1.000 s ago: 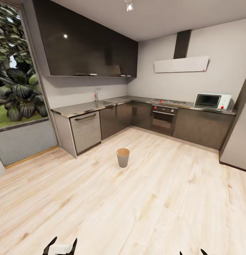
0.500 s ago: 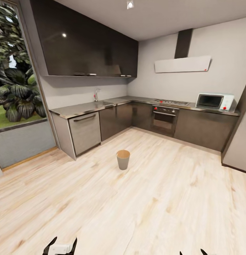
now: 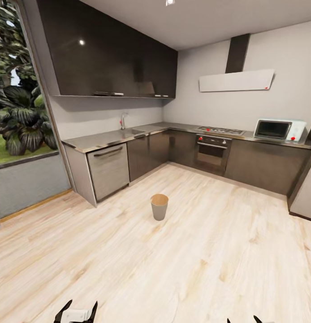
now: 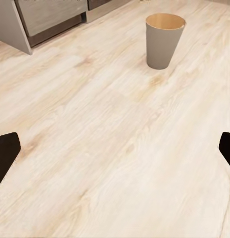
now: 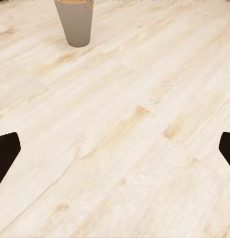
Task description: Put the three can of soda from the living room inside the tash can in the kitchen.
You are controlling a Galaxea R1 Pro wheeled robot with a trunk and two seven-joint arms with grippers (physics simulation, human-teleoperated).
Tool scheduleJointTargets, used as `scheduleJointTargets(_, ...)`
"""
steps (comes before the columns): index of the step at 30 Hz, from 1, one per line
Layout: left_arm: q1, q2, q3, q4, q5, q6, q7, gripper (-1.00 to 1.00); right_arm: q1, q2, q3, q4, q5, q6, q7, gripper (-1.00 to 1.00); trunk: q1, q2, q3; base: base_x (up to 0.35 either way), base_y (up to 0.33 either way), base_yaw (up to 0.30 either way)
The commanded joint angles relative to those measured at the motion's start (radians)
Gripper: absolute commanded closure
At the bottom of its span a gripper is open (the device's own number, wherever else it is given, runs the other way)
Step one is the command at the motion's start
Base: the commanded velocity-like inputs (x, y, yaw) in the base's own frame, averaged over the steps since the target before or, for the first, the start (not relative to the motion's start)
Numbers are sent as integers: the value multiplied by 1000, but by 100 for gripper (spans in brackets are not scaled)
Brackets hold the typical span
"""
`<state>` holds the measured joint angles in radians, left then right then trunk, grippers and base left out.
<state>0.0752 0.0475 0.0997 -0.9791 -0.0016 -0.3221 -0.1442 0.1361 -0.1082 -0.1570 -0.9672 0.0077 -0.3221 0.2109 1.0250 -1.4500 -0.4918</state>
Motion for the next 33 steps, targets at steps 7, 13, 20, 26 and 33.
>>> scheduleJointTargets(7, 0, 0, 0, 0, -1, 0, 0, -100, 0, 0, 0, 3, 0, 0, 0, -100, 0, 0, 0, 272, 155, 0)
scheduleJointTargets(13, 0, 0, 0, 0, -1, 0, 0, -100, 0, 0, 1, 10, 0, 0, 0, -100, 0, 0, 0, 276, 156, 0)
scheduleJointTargets(20, 0, 0, 0, 0, -1, 0, 0, -100, 0, 0, 1, 12, 0, 0, 0, -100, 0, 0, 0, 280, 156, 0)
scheduleJointTargets(26, 0, 0, 0, 0, -1, 0, 0, -100, 0, -1, 1, 18, 0, 0, 0, -100, 0, 0, 0, 281, 156, 0)
scheduleJointTargets(33, 0, 0, 0, 0, -1, 0, 0, -100, 0, -1, 1, 19, 0, 0, -1, -100, 0, 0, 0, 276, 80, 0)
